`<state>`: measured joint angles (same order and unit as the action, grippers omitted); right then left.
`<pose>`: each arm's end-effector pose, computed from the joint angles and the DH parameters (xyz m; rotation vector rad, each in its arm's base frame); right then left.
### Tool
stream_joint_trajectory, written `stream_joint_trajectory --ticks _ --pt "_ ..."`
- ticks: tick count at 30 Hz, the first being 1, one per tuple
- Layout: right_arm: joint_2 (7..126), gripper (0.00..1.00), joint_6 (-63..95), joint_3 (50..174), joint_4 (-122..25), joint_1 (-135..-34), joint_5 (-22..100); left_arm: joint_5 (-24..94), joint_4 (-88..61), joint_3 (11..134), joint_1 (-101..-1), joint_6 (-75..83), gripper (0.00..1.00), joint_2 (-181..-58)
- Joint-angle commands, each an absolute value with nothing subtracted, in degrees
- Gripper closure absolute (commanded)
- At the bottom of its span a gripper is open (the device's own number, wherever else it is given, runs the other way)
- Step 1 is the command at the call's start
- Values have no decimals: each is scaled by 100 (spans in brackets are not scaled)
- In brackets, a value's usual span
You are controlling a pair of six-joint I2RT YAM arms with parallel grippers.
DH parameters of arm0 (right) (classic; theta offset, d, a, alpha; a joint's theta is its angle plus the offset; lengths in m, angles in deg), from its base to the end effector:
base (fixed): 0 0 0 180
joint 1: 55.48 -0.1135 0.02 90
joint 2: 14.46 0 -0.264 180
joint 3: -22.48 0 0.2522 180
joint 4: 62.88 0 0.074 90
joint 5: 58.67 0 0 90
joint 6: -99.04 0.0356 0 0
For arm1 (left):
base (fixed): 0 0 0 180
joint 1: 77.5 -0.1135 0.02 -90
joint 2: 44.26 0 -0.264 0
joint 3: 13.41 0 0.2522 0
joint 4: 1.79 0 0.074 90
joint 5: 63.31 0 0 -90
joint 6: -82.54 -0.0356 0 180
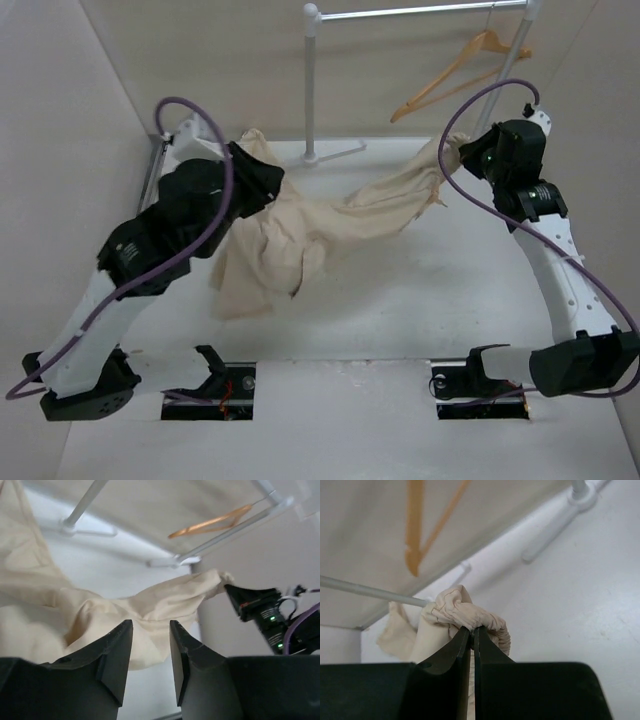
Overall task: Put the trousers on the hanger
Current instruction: Flatten out the trousers at the center of the board.
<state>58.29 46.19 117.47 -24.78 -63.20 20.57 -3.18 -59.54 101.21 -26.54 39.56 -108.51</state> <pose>0.2783 0.0310 0.4313 0.5986 1.7600 0.3732 0.1210 -0.1210 0.5321 -0.3413 1.7201 -0.8334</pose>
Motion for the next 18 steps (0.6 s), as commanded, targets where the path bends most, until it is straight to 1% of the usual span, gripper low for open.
stream_joint_trajectory --ticks 1,2,5,8,10,13,15,18 --pt "5884 100 4816 11385 -2837 -6053 2113 -293 -7094 9406 -2499 3718 64 -11941" --pt "5875 100 4789 11289 -2864 -5975 2140 -267 -6840 9161 -2482 3754 63 -11880" --pt "5857 100 4754 11051 -2952 -5624 2158 -143 -6381 8431 -2551 3850 52 -11555" --pt "6032 100 4736 11076 -2891 -5289 2158 -362 -6451 7440 -3007 3886 51 -11108" --pt "6103 100 4719 11155 -2838 -5157 2062 -512 -6486 6683 -3499 3868 50 -10790" --pt "6182 100 4710 11331 -2636 -5104 1807 -338 -6329 5549 -4552 3851 45 -10325" --pt "6191 100 4649 11349 -2521 -5112 1613 -31 -6188 5082 -5212 3842 44 -10131" --pt "6008 100 4683 11096 -2503 -5182 1595 435 -6152 4651 -5881 3833 43 -9867"
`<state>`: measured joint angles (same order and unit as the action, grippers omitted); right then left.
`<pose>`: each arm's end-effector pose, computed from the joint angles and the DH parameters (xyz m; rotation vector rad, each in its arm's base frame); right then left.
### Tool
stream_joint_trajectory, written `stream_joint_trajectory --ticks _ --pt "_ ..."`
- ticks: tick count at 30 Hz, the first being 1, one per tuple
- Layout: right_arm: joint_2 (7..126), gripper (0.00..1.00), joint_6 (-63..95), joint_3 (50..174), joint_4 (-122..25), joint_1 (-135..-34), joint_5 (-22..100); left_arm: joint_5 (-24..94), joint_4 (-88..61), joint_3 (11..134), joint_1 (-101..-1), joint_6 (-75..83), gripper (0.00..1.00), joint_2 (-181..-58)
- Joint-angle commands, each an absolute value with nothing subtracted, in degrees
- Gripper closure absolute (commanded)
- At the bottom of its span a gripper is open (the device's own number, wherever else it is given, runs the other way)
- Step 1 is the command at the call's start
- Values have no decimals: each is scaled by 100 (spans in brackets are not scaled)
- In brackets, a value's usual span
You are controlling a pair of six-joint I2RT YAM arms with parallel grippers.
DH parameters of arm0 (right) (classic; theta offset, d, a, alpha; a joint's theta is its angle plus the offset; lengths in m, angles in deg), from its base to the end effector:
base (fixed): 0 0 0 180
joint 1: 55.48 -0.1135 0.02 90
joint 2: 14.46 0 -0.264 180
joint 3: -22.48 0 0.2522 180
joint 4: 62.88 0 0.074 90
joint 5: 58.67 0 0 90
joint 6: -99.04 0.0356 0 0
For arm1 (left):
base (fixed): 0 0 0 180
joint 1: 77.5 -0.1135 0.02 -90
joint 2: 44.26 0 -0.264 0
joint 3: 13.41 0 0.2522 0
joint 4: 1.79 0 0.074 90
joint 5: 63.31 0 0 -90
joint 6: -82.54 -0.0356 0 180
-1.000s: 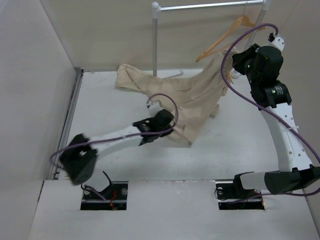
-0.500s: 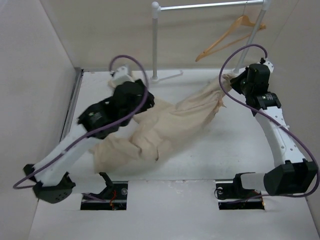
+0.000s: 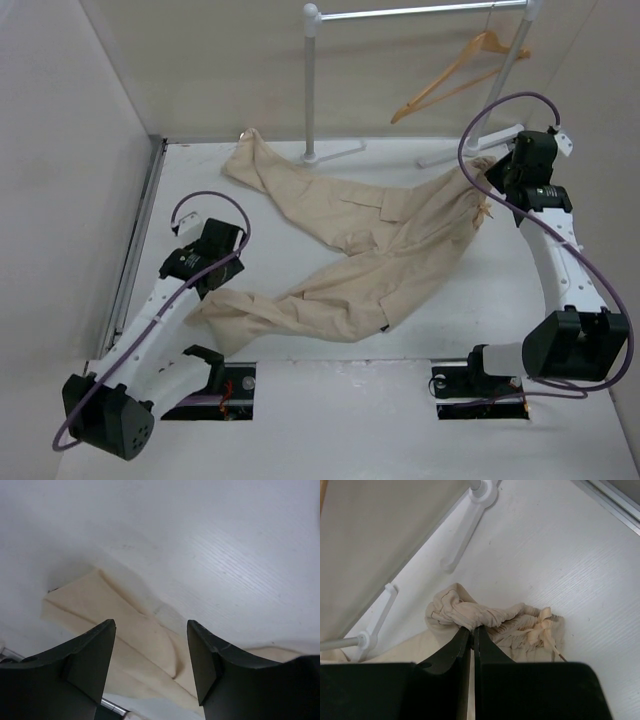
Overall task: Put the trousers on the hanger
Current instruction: Flatten out the trousers at the center of the board.
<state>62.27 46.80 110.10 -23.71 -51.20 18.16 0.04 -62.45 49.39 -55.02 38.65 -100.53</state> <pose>0.3013 -0.0307 0.3666 0.8664 1.8608 0.1261 0.1779 -0.0564 0.2760 -0.6642 2.2865 0.0316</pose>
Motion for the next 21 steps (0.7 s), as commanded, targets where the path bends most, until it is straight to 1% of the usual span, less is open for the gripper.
stream_joint_trajectory --ticks 1,4,6,8,9,10,13,14,15,18,21 --pt "5955 100 4684 11025 -2512 -5218 1604 550 -6204 4545 -6022 3824 41 -9762" --pt "5796 100 4727 10770 -2521 -5323 1630 744 -6346 4255 -6330 3929 35 -9550" --pt "5778 100 4719 10690 -2573 -5393 1648 1120 -6267 4123 -6532 4061 34 -9602" --pt "5804 100 4719 10673 -2583 -5411 1674 1420 -6118 4061 -6673 4123 35 -9760" --pt "5822 100 4727 10673 -2583 -5411 1709 1526 -6047 4034 -6700 4149 39 -9883" --pt "5840 100 4736 10681 -2600 -5420 1753 1561 -5968 3991 -6726 4158 45 -9971" --pt "5866 100 4762 10708 -2635 -5429 1806 1658 -5626 3964 -6875 4149 79 -10104" --pt "5866 100 4780 10734 -2635 -5429 1815 1650 -5546 4077 -6946 4141 87 -10121" --pt "5866 100 4798 10760 -2635 -5429 1841 1693 -5476 4243 -7051 4123 92 -10147" --pt "5866 100 4903 10935 -2627 -5429 1911 1676 -5335 5243 -7297 4035 100 -10331" --pt "5779 100 4965 11147 -2539 -5420 2017 1510 -5510 6858 -7491 3860 100 -10446"
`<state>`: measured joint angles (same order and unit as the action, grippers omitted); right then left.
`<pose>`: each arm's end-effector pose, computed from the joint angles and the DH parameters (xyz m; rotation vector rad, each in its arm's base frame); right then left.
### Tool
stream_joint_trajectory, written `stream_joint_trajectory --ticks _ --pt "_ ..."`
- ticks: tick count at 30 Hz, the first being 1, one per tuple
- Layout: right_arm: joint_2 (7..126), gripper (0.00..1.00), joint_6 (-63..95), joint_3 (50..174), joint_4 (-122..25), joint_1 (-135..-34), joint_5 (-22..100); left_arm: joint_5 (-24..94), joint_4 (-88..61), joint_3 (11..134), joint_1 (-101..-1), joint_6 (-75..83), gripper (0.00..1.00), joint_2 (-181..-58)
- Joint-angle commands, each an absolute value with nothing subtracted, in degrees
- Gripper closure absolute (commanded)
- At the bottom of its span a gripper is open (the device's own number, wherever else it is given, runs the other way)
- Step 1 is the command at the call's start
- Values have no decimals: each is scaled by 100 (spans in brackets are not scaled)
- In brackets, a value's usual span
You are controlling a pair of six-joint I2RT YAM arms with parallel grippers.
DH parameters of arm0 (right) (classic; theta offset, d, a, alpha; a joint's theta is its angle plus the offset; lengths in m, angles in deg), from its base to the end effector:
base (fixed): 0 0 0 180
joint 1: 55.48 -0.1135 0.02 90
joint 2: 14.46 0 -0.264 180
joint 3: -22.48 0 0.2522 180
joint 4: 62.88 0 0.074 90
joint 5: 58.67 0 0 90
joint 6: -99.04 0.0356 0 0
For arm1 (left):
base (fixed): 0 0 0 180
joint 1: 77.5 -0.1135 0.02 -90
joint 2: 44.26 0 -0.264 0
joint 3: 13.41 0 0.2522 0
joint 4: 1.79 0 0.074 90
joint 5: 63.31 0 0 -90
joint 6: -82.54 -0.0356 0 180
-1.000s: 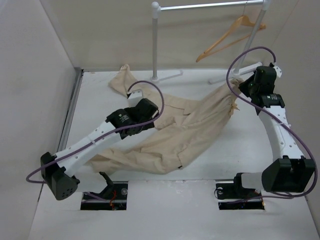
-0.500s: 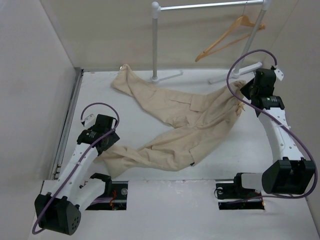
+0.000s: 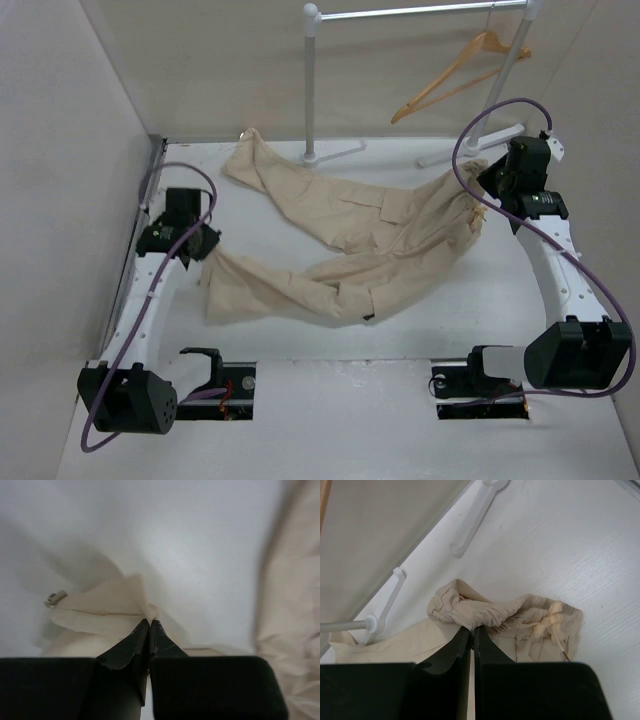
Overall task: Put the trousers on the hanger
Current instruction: Flatten out the trousers at the center of the board.
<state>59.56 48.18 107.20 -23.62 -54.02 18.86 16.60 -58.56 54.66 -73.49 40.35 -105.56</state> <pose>0.2904 -0.0151 0.3621 0.8389 1.8830 0.1820 0.2137 -0.0087 0.2913 -0.9802 2.2286 -0.1938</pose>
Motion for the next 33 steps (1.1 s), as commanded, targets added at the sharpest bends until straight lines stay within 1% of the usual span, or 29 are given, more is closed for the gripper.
stream_joint_trajectory --ticks 1,3,4,6,9,12,13,16,18,19,20,24,27,30,33 --pt "5709 100 4973 11165 -2478 -5411 2026 1361 -5658 7378 -7474 3772 100 -10455" --pt "5524 100 5026 11113 -2355 -5411 2096 905 -6071 8205 -7404 3535 99 -10386" --pt "5410 100 5079 11008 -2302 -5411 2122 650 -6256 8418 -7342 3438 98 -10263" --pt "5208 100 5158 10709 -2266 -5385 2157 123 -6616 8403 -7211 3315 97 -9860" --pt "5207 100 5237 10322 -2240 -5280 2166 -458 -7345 7545 -7105 3428 96 -9104" --pt "5443 100 5307 10224 -2310 -5183 2237 -521 -7979 6271 -7376 3902 92 -8278" --pt "5575 100 5334 10294 -2345 -5165 2237 -478 -8076 5893 -7568 3947 88 -8119" --pt "5839 100 5360 10592 -2372 -5174 2254 -258 -7990 5275 -8279 3904 71 -8091" --pt "5954 100 5325 10838 -2319 -5200 2246 83 -7639 5133 -8668 3877 57 -8178" --pt "5954 100 5299 10892 -2301 -5200 2211 268 -7429 5176 -8730 3903 53 -8240" --pt "5945 100 5299 10910 -2293 -5200 2184 435 -7235 5272 -8757 3921 51 -8293" --pt "5822 100 5264 10682 -2205 -5200 2096 744 -6628 5739 -8503 3974 53 -8810" --pt "5796 100 5229 10480 -2196 -5166 2114 823 -6136 5634 -7688 3982 52 -9416" --pt "5796 100 5237 10374 -2178 -5165 2079 789 -5434 5511 -6712 3956 50 -10346" --pt "5647 100 5299 10190 -2152 -5165 2061 1085 -4783 5694 -6218 3851 50 -11498"
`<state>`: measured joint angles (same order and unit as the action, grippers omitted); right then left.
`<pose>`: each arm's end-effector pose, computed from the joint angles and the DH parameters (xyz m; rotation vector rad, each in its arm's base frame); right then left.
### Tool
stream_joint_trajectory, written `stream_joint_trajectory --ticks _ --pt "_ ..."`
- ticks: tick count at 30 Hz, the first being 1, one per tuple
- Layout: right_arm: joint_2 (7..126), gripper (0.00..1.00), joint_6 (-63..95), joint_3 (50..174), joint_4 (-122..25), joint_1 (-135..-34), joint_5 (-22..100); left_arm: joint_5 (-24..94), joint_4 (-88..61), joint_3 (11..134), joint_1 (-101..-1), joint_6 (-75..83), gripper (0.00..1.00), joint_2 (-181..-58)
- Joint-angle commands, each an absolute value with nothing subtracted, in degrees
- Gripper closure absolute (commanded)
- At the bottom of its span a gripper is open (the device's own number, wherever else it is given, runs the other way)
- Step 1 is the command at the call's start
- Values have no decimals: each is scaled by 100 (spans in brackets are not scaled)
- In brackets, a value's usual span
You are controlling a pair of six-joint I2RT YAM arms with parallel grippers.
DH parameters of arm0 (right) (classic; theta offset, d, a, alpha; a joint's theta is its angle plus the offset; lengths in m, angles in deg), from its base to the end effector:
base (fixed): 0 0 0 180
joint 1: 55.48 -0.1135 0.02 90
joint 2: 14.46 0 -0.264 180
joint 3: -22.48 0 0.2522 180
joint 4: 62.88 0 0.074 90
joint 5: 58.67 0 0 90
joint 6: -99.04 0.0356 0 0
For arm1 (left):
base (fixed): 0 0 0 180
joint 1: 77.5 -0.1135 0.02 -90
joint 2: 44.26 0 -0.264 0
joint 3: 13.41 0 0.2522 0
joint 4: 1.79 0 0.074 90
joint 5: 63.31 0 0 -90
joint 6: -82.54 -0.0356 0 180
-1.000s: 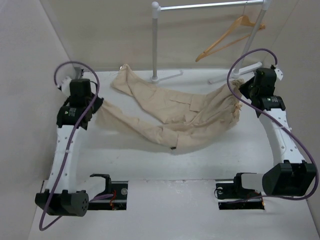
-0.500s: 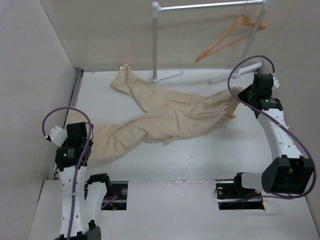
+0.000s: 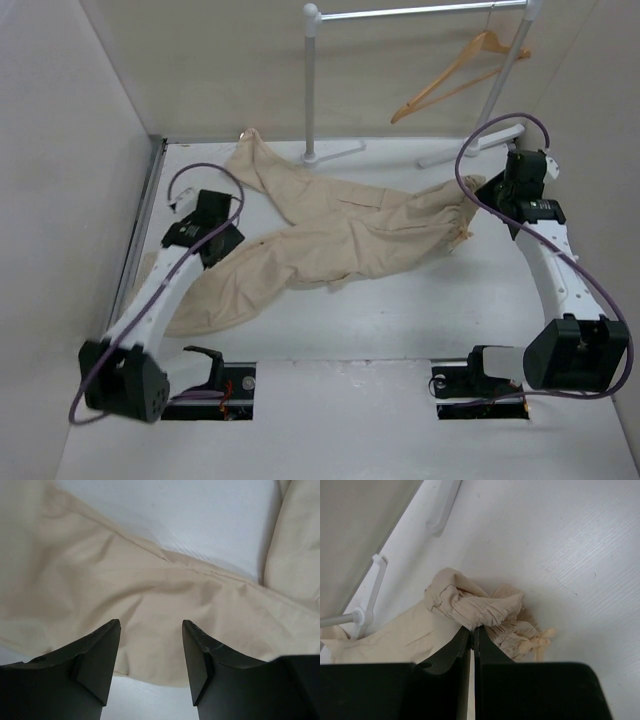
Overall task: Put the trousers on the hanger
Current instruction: Flatten out the trousers at the center of the board.
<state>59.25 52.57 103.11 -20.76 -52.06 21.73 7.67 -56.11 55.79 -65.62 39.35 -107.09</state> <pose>0.2846 -0.0230 0.3344 0.9560 1.9630 0.2157 0.2198 -0.0344 0.2964 -0.8483 2.1928 -0.0993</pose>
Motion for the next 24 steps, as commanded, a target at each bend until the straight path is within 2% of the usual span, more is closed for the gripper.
stream_joint_trajectory --ticks 1,4,7,12,16,20,24 --pt "5577 100 5316 10120 -2100 -5156 2052 1313 -4668 5748 -6052 3833 53 -11797" --pt "5296 100 5325 9795 -1959 -5086 1930 1746 -4299 5582 -5332 3895 62 -12160" --pt "5111 100 5334 9469 -1827 -4858 1859 1764 -4104 5143 -4707 4026 67 -12020" --pt "5118 100 5404 9371 -1564 -4024 1727 1887 -4578 3844 -4722 4228 79 -11415" --pt "5321 100 5536 9775 -1344 -3680 1700 1843 -5297 3025 -5030 4308 83 -10414" --pt "5033 100 5475 10206 -826 -3985 1587 1895 -6236 3250 -4645 4728 85 -9613" --pt "4312 100 5369 9349 -649 -4663 1147 1843 -7126 3787 -4423 5090 84 -8928"
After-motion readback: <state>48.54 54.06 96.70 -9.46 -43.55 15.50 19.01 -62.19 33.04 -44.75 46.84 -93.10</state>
